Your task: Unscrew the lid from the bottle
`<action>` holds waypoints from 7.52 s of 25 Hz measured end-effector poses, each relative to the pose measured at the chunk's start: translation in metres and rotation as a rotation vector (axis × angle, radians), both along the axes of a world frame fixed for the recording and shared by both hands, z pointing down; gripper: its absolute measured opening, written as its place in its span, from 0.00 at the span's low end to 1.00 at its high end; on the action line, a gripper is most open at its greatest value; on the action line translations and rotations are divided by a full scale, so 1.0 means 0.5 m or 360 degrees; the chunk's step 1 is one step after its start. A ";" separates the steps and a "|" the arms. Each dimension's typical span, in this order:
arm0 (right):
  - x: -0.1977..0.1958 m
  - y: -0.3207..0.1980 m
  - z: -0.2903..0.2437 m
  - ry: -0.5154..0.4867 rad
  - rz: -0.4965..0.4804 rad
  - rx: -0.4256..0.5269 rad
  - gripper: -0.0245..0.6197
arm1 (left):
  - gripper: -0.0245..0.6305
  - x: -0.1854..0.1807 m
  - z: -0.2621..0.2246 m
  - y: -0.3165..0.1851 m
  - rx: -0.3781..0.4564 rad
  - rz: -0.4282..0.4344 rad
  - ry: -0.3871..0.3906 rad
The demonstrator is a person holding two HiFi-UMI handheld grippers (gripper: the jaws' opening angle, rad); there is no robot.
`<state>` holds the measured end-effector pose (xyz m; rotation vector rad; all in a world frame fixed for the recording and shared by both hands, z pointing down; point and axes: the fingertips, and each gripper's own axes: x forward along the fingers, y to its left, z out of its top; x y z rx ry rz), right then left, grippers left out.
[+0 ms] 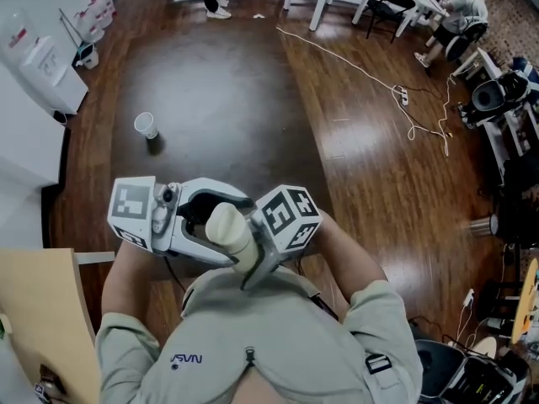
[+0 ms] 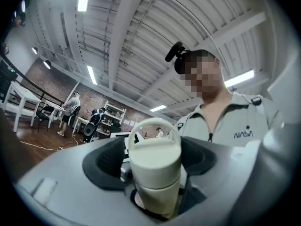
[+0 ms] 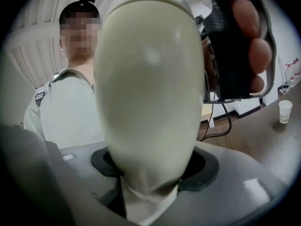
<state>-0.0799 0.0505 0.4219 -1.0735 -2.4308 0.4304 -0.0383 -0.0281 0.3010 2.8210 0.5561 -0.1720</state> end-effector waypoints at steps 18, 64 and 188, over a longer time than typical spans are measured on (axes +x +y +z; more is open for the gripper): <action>-0.030 -0.235 0.110 0.0173 0.0986 0.0706 0.51 | 0.52 0.020 0.061 -0.124 0.0439 -0.0910 -0.0327; -0.013 -0.098 0.084 0.0118 0.0376 0.0469 0.51 | 0.50 0.023 0.031 -0.033 0.0250 -0.0430 -0.0232; 0.160 -0.226 0.111 0.0037 0.2808 0.0704 0.04 | 0.04 -0.164 0.421 -0.073 -0.0182 -0.1991 -0.0601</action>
